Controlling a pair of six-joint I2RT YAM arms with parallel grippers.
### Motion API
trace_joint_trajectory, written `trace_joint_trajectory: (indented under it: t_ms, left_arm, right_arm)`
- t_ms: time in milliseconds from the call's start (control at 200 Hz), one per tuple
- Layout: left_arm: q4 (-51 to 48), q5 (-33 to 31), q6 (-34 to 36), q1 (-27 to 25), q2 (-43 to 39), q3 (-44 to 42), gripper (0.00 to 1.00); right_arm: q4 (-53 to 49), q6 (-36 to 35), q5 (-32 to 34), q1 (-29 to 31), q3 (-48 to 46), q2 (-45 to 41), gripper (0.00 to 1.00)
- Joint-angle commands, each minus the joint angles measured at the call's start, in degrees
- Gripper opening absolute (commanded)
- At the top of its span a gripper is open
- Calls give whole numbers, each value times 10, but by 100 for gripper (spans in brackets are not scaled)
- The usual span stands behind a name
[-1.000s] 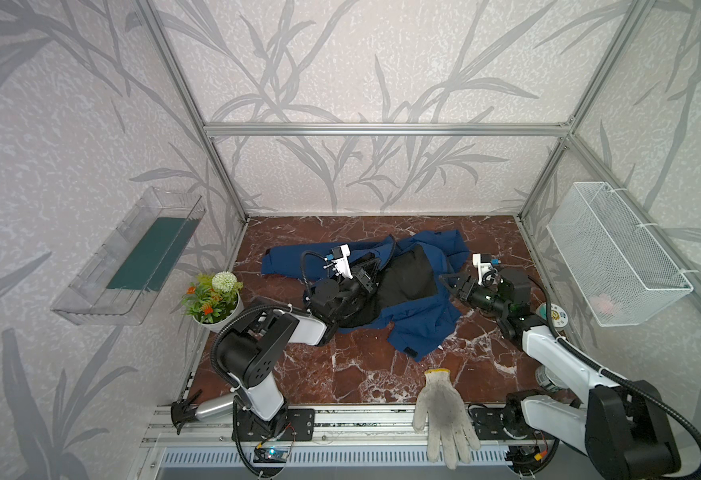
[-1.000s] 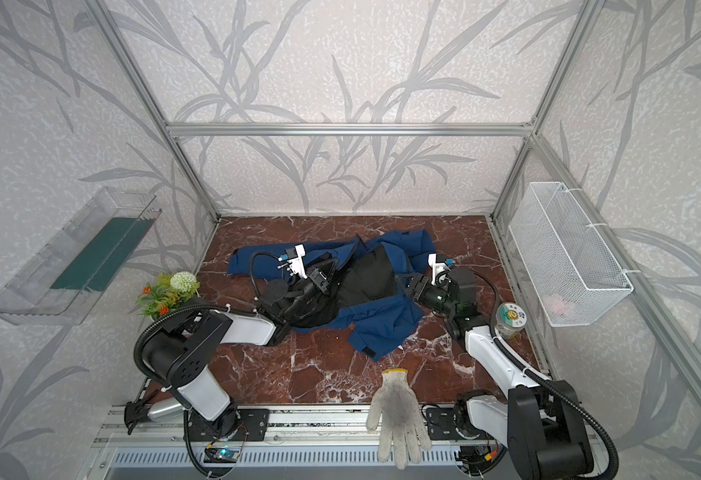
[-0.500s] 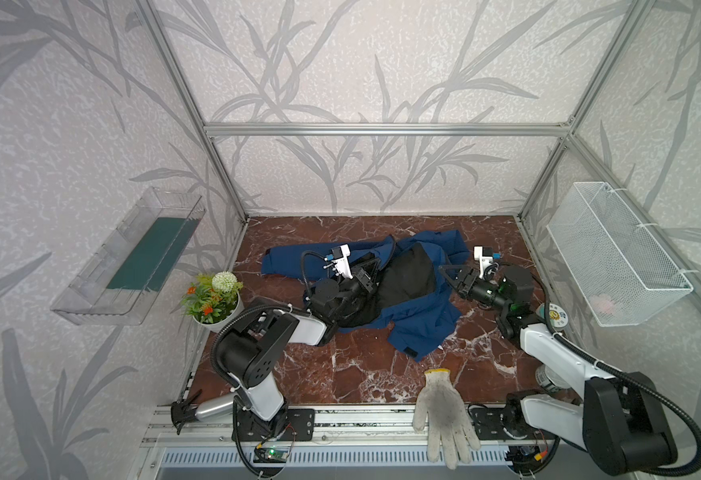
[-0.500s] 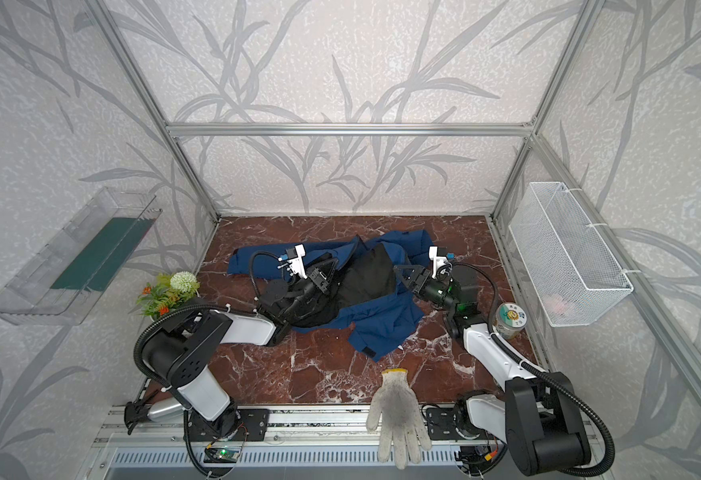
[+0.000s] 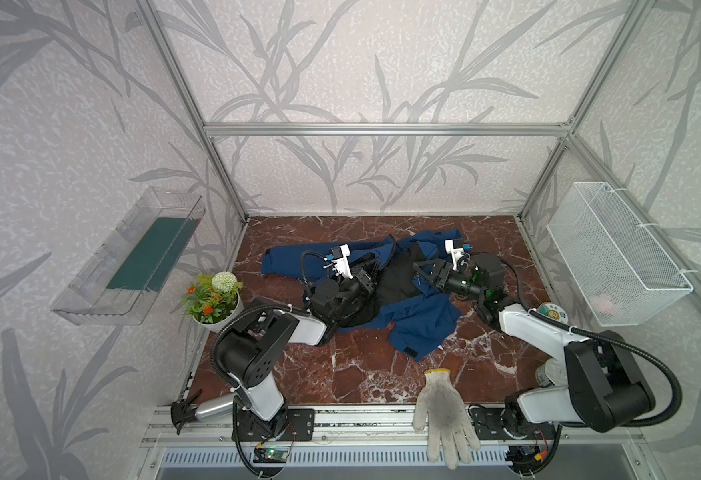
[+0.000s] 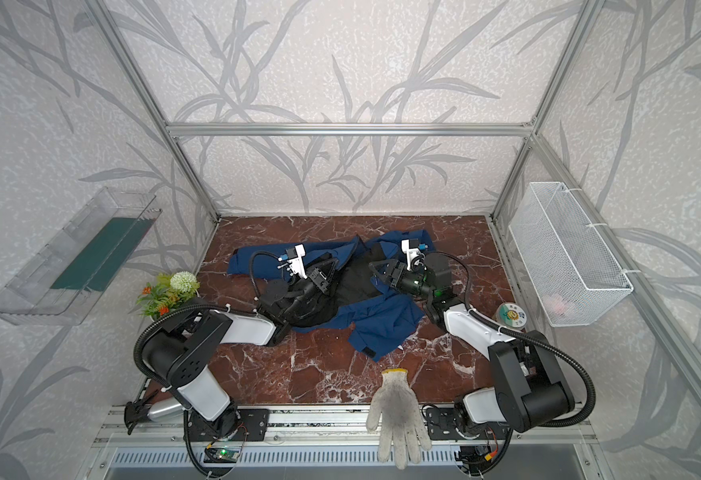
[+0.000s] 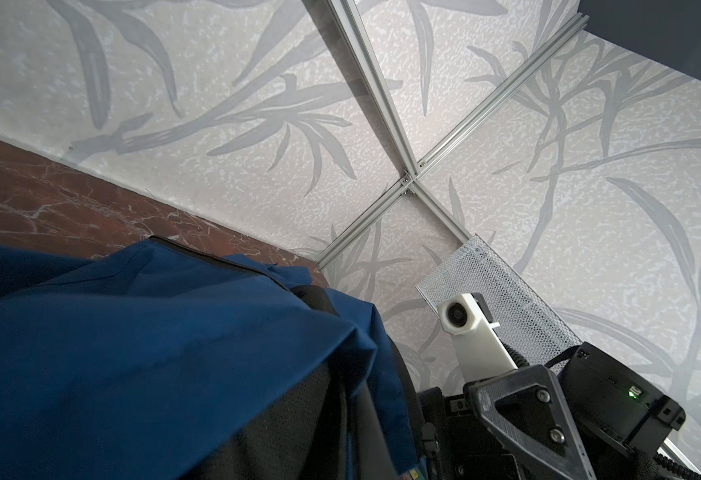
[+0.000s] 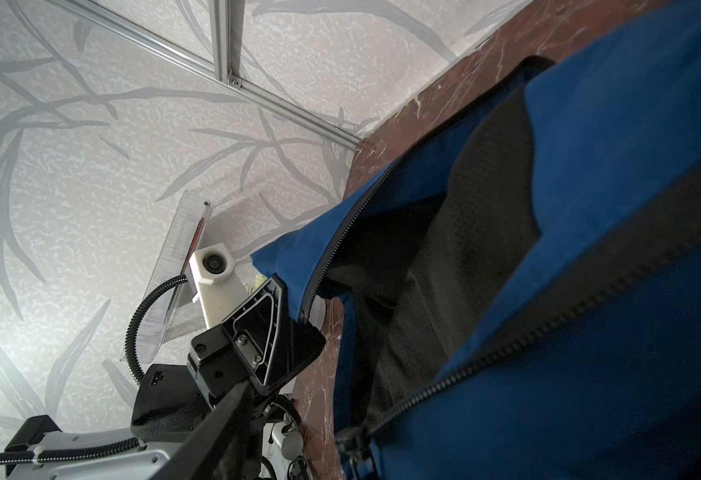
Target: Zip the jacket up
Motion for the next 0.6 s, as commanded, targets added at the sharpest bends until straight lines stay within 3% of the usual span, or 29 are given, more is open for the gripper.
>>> trace_joint_trajectory:
  t_ms: [0, 95, 345, 595]
  left_arm:
    - [23, 3, -4, -3, -18, 9, 0]
    - [22, 3, -5, -4, -18, 9, 0]
    - [23, 3, -8, -2, -19, 10, 0]
    - [23, 4, -11, -2, -16, 13, 0]
  right_arm:
    - [31, -11, 3, 1, 17, 27, 70]
    - [47, -3, -5, 8, 30, 49, 66]
    - [69, 4, -2, 13, 30, 70, 39]
    - [75, 6, -13, 20, 40, 73, 39]
